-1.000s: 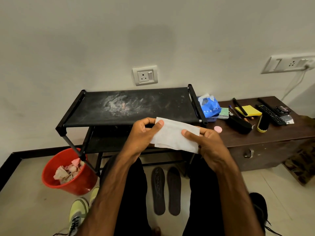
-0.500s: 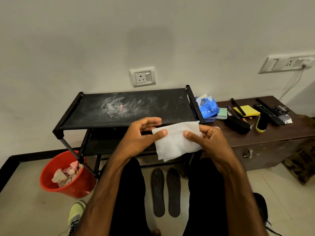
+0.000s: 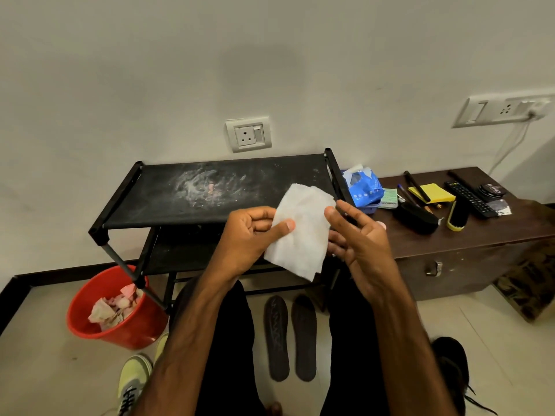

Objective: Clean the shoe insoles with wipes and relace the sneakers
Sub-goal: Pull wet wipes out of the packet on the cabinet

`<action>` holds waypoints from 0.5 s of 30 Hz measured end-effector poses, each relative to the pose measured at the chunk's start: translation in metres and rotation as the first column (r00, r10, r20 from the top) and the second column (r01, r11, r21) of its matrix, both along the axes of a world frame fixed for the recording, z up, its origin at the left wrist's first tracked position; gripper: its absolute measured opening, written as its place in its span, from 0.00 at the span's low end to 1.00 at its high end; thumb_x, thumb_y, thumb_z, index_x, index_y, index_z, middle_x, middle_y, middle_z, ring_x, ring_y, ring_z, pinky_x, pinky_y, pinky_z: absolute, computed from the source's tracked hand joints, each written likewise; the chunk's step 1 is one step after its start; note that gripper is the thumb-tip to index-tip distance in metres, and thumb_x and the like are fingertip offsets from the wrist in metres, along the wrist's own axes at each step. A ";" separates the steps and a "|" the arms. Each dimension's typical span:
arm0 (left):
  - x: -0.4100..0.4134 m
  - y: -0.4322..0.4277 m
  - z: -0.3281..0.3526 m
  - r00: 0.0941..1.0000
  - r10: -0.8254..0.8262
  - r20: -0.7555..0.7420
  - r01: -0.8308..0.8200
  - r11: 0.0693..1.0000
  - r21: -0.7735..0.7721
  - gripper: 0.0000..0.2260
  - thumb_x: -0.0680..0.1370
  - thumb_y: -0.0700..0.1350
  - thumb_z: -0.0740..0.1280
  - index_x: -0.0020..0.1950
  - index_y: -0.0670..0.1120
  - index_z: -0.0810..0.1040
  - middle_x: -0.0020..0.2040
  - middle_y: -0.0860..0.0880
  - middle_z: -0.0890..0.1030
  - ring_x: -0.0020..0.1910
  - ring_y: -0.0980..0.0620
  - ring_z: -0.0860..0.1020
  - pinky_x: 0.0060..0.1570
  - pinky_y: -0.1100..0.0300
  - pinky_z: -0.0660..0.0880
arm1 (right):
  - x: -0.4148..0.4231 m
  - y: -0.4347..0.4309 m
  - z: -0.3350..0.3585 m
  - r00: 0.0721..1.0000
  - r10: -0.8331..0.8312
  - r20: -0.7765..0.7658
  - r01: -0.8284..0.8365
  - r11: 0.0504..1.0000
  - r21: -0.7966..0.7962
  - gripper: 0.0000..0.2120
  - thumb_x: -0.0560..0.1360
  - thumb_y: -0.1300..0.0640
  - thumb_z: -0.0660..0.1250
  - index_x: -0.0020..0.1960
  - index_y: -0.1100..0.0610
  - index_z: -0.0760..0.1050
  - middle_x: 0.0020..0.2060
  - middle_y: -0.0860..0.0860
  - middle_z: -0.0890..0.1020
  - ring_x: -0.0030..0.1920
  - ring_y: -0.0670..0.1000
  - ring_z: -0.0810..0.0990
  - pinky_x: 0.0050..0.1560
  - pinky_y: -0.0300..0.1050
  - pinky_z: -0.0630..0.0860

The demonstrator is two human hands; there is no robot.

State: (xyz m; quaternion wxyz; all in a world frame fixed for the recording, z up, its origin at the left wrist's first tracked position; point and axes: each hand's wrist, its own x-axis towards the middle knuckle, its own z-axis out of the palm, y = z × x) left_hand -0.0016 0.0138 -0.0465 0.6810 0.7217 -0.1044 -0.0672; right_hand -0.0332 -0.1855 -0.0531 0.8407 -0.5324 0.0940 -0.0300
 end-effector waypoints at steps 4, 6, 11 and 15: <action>-0.001 -0.004 0.000 0.999 0.046 -0.029 -0.048 0.996 -0.071 0.12 0.76 0.42 0.75 0.57 0.40 0.82 0.51 0.44 0.87 0.51 0.44 0.86 0.56 0.46 0.81 | -0.002 0.007 -0.001 0.976 0.186 -0.110 -0.176 0.980 0.093 0.25 0.74 0.49 0.72 0.65 0.63 0.78 0.56 0.60 0.85 0.58 0.59 0.85 0.59 0.55 0.81; -0.001 -0.006 -0.001 0.999 0.022 -0.038 -0.025 0.996 -0.084 0.13 0.76 0.41 0.75 0.58 0.39 0.81 0.52 0.43 0.86 0.52 0.43 0.85 0.56 0.46 0.80 | -0.004 0.009 0.000 0.958 0.245 -0.149 -0.235 0.969 0.081 0.21 0.73 0.49 0.71 0.60 0.61 0.80 0.55 0.60 0.86 0.57 0.59 0.85 0.59 0.56 0.81; -0.002 -0.003 0.000 0.994 -0.065 -0.086 0.060 0.996 -0.064 0.13 0.76 0.42 0.74 0.59 0.40 0.82 0.53 0.43 0.86 0.53 0.44 0.85 0.56 0.45 0.81 | -0.003 0.005 0.002 0.984 0.143 -0.110 -0.150 0.987 -0.057 0.15 0.73 0.60 0.74 0.59 0.60 0.81 0.52 0.56 0.87 0.54 0.57 0.86 0.55 0.53 0.83; -0.002 -0.001 -0.001 0.992 -0.067 -0.105 0.061 0.996 -0.064 0.11 0.78 0.43 0.72 0.58 0.39 0.83 0.51 0.42 0.86 0.53 0.44 0.85 0.55 0.44 0.81 | -0.003 0.001 0.001 0.991 0.060 -0.123 -0.072 0.993 -0.095 0.11 0.73 0.64 0.74 0.55 0.59 0.81 0.49 0.54 0.88 0.49 0.54 0.88 0.48 0.48 0.85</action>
